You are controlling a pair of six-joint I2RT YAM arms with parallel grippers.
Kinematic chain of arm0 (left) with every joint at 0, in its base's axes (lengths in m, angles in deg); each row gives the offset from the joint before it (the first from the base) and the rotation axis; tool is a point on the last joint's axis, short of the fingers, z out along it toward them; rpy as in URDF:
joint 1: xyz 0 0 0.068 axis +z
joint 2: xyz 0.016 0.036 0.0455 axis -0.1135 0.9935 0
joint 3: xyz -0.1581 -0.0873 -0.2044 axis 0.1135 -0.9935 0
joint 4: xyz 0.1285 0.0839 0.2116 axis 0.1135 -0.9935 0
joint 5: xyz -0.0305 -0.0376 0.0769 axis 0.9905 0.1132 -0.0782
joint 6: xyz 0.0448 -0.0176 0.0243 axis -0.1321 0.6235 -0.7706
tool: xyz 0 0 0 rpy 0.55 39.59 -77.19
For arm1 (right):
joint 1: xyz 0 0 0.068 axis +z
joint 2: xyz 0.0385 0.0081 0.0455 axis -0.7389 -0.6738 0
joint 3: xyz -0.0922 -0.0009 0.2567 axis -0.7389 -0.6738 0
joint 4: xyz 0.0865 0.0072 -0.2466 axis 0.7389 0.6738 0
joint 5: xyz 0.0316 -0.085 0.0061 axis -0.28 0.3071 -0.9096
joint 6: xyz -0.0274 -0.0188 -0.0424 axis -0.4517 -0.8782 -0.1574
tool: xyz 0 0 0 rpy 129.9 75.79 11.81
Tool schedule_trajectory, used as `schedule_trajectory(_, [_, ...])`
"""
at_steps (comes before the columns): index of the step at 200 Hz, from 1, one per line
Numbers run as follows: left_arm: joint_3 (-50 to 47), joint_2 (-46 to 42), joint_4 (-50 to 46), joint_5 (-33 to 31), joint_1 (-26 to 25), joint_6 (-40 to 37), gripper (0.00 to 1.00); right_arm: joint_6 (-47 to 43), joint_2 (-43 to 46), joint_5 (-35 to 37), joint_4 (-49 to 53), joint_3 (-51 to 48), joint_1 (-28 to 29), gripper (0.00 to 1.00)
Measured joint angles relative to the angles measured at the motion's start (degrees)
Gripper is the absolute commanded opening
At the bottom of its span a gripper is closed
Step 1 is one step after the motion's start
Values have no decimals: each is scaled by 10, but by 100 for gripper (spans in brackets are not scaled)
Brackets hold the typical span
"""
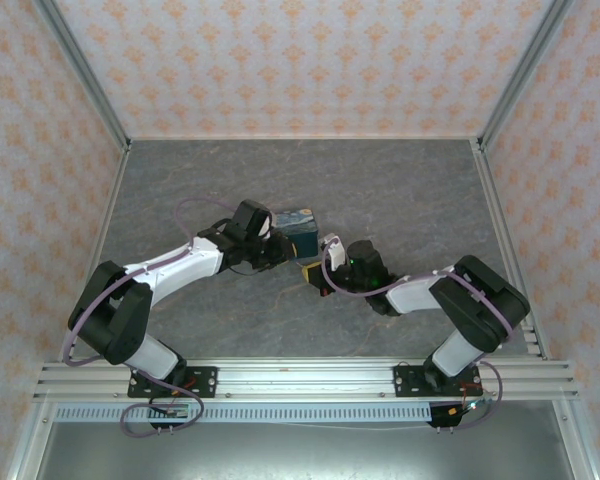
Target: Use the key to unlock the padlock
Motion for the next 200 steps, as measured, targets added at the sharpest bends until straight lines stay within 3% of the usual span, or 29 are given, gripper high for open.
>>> schedule_trajectory(200, [0,0,0,1,0,0,10,15,-2,-1,-15,7,0,0])
